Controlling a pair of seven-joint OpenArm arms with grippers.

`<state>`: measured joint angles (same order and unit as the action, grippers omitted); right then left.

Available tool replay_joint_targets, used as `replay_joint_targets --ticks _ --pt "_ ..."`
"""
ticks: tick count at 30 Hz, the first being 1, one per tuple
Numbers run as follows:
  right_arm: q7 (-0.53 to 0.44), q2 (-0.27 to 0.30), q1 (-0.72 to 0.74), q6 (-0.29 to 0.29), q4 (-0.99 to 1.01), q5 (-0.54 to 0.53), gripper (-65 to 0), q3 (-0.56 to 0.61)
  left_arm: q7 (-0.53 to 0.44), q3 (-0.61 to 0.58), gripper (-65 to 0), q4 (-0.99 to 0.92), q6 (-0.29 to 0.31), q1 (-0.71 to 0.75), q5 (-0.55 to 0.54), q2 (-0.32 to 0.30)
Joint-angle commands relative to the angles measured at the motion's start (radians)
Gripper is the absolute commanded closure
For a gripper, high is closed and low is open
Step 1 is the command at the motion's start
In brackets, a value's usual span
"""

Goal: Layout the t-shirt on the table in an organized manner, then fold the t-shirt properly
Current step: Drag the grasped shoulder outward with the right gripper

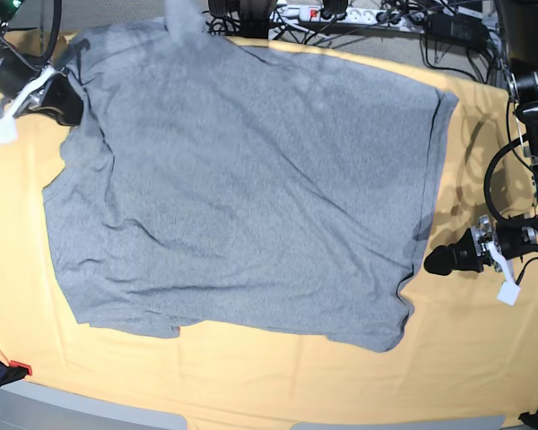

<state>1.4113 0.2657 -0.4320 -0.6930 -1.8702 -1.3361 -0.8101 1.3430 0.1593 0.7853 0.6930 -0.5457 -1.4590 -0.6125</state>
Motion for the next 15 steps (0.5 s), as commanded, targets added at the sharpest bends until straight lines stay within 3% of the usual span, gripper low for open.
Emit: replay_joint_targets --ticks 1,5,6,9,10,15 --pt "-0.015 0.017 0.000 -0.005 -0.014 0.011 0.0 -0.009 -0.012 0.008 -46.4 0.015 0.005 -0.028 -0.025 -0.019" --pt "-0.015 0.017 0.000 -0.005 -0.014 0.103 0.0 -0.009 -0.012 0.008 -46.4 0.015 0.005 -0.028 -0.025 -0.019" --pt "-0.015 0.017 0.000 -0.005 -0.014 0.103 -2.8 -0.009 -0.012 0.008 -46.4 0.015 0.005 -0.028 -0.025 -0.019" --pt "-0.015 0.016 0.000 -0.005 -0.014 0.103 -25.7 -0.009 -0.011 0.008 -46.4 0.015 0.005 -0.028 -0.025 -0.019" --pt "-0.015 0.014 0.000 -0.005 -0.014 0.103 -29.4 -0.009 -0.012 0.008 -46.4 0.015 0.005 -0.028 -0.025 -0.019" --pt "-0.015 -0.021 0.000 -0.005 -0.013 0.050 -29.8 -0.008 -0.011 0.008 -46.4 0.015 0.005 -0.028 -0.025 -0.019"
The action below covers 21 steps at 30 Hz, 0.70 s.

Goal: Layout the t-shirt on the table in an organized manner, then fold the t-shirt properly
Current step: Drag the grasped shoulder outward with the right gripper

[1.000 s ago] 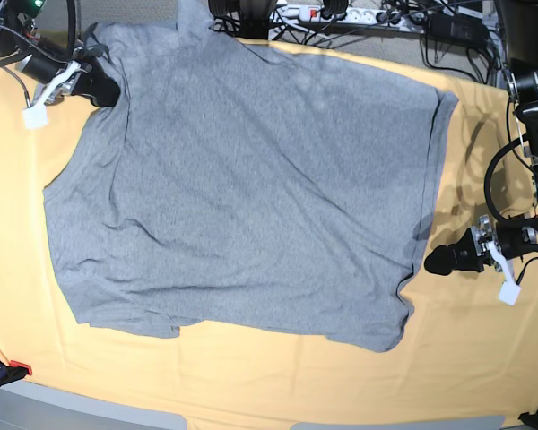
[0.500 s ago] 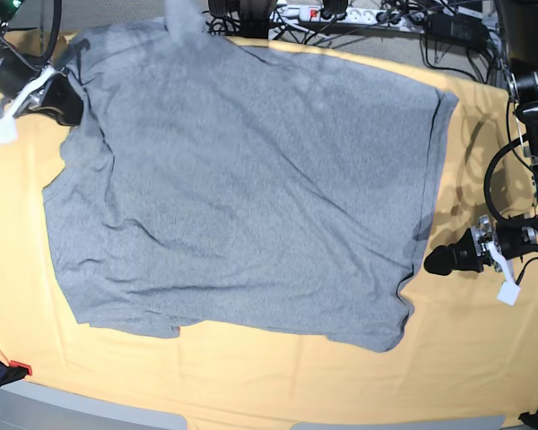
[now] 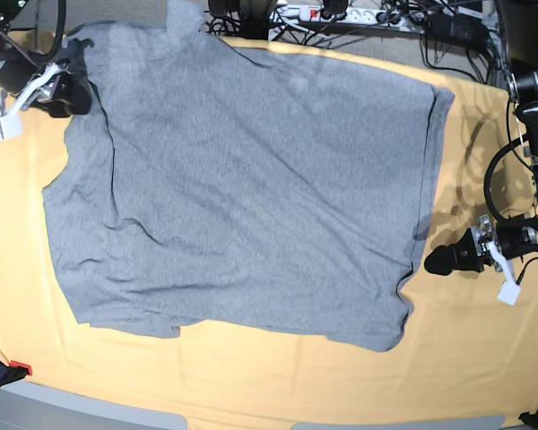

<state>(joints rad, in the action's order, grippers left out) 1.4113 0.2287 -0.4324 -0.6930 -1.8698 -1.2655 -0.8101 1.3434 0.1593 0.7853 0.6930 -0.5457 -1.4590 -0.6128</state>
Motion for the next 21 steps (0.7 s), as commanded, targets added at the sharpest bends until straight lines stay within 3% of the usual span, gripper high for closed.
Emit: replay_joint_targets --ticks 1,9,15,21 --pt "-0.015 0.005 0.000 -0.005 -0.013 -0.024 -29.8 -0.007 -0.012 0.008 -46.4 0.015 0.005 -0.028 -0.025 -0.019" --pt "-0.015 -0.026 0.000 -0.005 -0.012 -0.008 -28.8 0.074 -0.011 0.008 -46.4 0.015 0.005 -0.027 -0.025 -0.019" --pt "-0.023 -0.026 0.004 -0.005 -0.012 -0.009 -10.5 0.079 -0.011 0.008 -46.4 0.015 0.005 -0.027 -0.025 -0.019" --pt "-0.015 0.014 0.012 -0.005 -0.014 -0.010 -5.7 0.074 -0.011 0.008 -46.4 0.015 0.005 -0.027 -0.025 -0.019"
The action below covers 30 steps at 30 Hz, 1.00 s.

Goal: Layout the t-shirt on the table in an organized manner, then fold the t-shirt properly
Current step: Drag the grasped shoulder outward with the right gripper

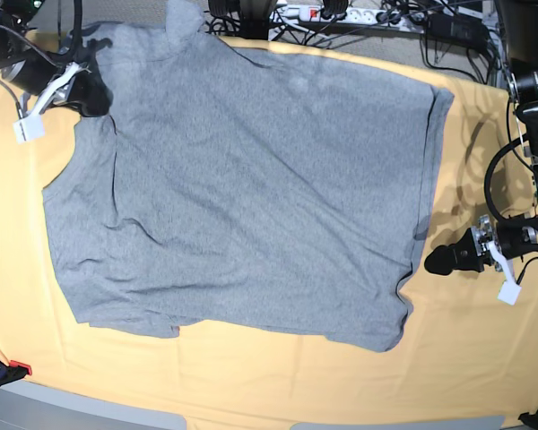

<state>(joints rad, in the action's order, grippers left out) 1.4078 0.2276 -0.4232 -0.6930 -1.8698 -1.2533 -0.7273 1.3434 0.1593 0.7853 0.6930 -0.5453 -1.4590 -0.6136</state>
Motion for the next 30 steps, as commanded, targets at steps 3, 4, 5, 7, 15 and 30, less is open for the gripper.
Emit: replay_joint_targets --ticks 3,4,5,7,15,30 --pt "-0.012 0.048 0.003 -0.005 -0.014 -0.021 -5.7 -0.008 -0.011 0.008 -46.4 0.015 0.005 -0.028 -0.025 -0.019" --pt "-0.012 0.058 0.002 -0.005 -0.014 -0.020 -5.7 -0.008 -0.011 0.008 -46.4 0.015 0.005 -0.028 -0.025 -0.019" --pt "-0.012 0.064 0.003 -0.005 -0.014 -0.011 -5.6 -0.008 -0.011 0.008 -46.4 0.015 0.005 -0.028 -0.025 -0.019" --pt "-0.053 0.069 0.003 -0.005 -0.014 0.066 -1.8 -0.008 -0.012 0.008 -46.4 0.015 0.005 -0.028 -0.025 -0.018" --pt "-0.165 0.066 0.002 -0.005 -0.014 0.175 0.0 -0.006 -0.015 0.008 -46.4 0.015 0.005 -0.028 -0.025 -0.019" --pt "-0.209 0.088 0.005 -0.005 -0.014 0.361 0.0 -0.010 -0.019 0.008 -46.4 0.015 0.005 -0.028 -0.025 -0.021"
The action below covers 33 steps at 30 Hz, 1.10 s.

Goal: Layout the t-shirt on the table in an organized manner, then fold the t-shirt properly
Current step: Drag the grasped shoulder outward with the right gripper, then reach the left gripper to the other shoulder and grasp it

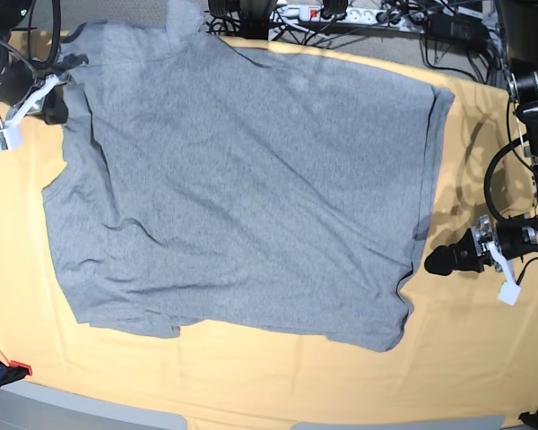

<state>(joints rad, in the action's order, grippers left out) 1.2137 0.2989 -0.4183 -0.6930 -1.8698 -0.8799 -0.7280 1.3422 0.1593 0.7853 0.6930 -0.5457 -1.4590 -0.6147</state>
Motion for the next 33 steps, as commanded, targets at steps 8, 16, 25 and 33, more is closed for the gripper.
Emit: replay_joint_targets --ticks 8,16,25,33 --pt "-0.124 0.017 0.001 0.170 -0.014 0.246 0.0 -0.009 -0.026 0.008 -46.4 0.015 0.005 -0.028 -0.025 -0.019" --pt "-0.125 0.016 0.014 0.291 -0.014 0.394 0.0 -0.009 -0.026 0.008 -46.4 0.015 0.005 -0.028 -0.025 -0.019" --pt "-0.120 0.015 0.047 0.237 -0.034 0.372 -25.2 -0.018 -0.026 0.008 -46.4 0.015 0.005 -0.032 -0.025 -0.024" --pt "-0.024 0.020 0.035 0.185 -0.146 0.128 -32.8 -0.205 0.009 0.081 -46.4 0.015 0.005 -0.033 -0.025 -0.075"
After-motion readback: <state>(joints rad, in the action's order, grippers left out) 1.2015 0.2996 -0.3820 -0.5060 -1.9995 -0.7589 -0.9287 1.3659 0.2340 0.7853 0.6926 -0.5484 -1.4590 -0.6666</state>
